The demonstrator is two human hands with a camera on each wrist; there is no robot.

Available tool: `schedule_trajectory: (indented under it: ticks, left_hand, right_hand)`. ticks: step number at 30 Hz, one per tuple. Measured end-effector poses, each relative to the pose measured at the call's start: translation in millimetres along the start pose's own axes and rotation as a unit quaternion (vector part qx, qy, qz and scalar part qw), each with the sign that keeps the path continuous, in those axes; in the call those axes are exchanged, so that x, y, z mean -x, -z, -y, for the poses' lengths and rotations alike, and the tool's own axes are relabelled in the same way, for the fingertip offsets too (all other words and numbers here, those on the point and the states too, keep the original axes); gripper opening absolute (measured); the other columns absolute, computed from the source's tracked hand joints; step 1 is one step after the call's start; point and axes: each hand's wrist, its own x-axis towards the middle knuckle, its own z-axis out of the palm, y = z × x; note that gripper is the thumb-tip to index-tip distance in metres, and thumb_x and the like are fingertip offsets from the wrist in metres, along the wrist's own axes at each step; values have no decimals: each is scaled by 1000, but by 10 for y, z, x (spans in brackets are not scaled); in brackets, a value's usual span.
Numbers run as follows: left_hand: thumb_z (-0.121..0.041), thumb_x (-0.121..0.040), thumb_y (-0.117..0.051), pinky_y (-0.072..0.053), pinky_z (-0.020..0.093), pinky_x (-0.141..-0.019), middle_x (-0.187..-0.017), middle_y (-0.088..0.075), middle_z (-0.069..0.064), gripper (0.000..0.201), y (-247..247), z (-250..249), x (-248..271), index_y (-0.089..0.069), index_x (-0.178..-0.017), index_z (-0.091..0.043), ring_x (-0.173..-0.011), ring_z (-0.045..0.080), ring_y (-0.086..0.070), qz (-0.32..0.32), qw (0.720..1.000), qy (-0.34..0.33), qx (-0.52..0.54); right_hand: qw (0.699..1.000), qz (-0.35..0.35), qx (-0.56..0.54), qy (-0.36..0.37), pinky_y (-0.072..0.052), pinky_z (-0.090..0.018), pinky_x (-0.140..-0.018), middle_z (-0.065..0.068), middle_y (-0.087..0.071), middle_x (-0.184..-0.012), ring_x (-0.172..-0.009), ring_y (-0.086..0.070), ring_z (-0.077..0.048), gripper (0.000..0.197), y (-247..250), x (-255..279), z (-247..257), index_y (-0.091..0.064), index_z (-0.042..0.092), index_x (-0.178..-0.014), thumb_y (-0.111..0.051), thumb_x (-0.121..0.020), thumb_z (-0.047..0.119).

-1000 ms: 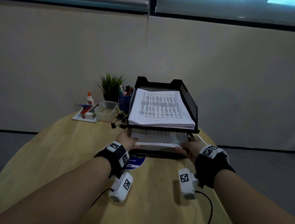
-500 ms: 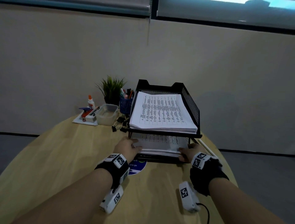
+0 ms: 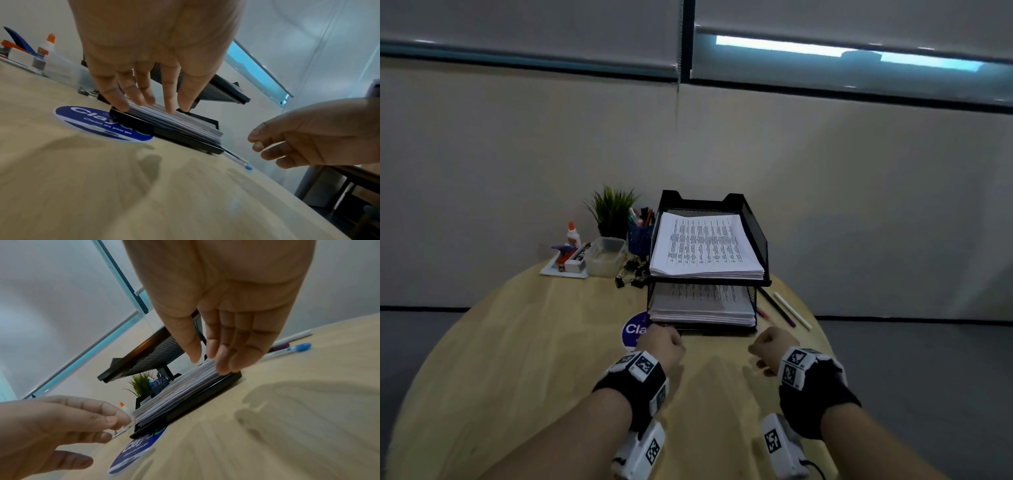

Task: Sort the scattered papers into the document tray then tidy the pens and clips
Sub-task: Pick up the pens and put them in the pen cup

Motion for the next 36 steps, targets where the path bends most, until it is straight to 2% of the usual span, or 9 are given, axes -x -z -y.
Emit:
schedule_trajectory:
  ticks: [2,10,14,21,26,30,32,33,36]
  left_hand:
    - [-19,-87,-57,-49,27,-84,-113,-63,2,17,-75,-77,189,-70,-97,-16,-105,21,-59,16,1000,-3,19]
    - [-27,-88,-60,-43,25,-88,-121,-58,5,32,-421,-437,539,-59,-118,-16,-109,21,-56,91,994,-4,59]
    - [-30,-90,-58,-43,25,-92,-129,-54,6,39,-566,-664,471,-52,-127,-18,-114,20,-54,119,991,-12,60]
    - [-24,-95,-48,-37,24,-100,-148,-34,5,52,-935,-1244,28,-33,-144,-15,-131,18,-42,148,986,-63,45]
    - [-28,-96,-40,-40,34,-96,-138,-41,14,48,-1229,-1491,-464,-29,-143,-24,-122,31,-47,157,985,-72,-27]
    - [-24,-97,-33,-45,40,-90,-127,-51,19,50,-1387,-1610,-852,-20,-144,-18,-112,35,-54,161,982,-56,-80]
    - [-25,-97,-33,-47,43,-88,-123,-54,20,38,-1448,-1640,-985,-32,-132,-11,-107,36,-56,171,980,-39,-95]
    - [-25,-96,-34,-48,42,-85,-125,-52,22,31,-1469,-1635,-1025,-36,-124,-11,-104,36,-57,169,979,-39,-105]
    - [-16,-94,-36,-48,38,-82,-130,-48,23,25,-1493,-1589,-1075,-41,-118,-10,-104,34,-58,189,972,-41,-135]
  right_hand:
    - [1000,22,16,-16,-53,-32,-73,-6,-61,-72,-73,-61,-23,19,50,111,-97,-52,16,-71,-63,-86,20]
    - [998,16,37,-54,-53,-39,-86,-10,-59,-84,-87,-60,-26,18,450,191,-505,-55,16,-72,-64,-86,20]
    - [998,5,29,-54,-53,-37,-79,-13,-59,-85,-82,-58,-27,10,738,-6,-690,-59,9,-83,-62,-88,16]
    - [998,-18,6,-63,-48,-34,-68,-12,-53,-70,-70,-52,-26,19,1060,-558,-928,-54,9,-69,-60,-86,5]
    - [999,-22,21,-25,-52,-37,-71,-11,-55,-72,-69,-54,-25,11,1123,-996,-900,-56,7,-76,-61,-85,5]
    - [997,-19,73,3,-54,-38,-82,-11,-63,-93,-89,-63,-29,11,1006,-1366,-816,-56,19,-77,-64,-84,16]
    - [994,-5,110,-3,-48,-30,-82,-10,-63,-107,-98,-61,-26,9,954,-1492,-740,-58,18,-93,-62,-86,23]
    - [992,3,128,-8,-45,-27,-80,-10,-61,-112,-100,-59,-25,20,933,-1551,-704,-57,15,-104,-61,-87,25]
    - [989,24,144,-26,-39,-24,-73,-9,-59,-116,-90,-53,-21,41,849,-1681,-574,-50,12,-120,-63,-86,30]
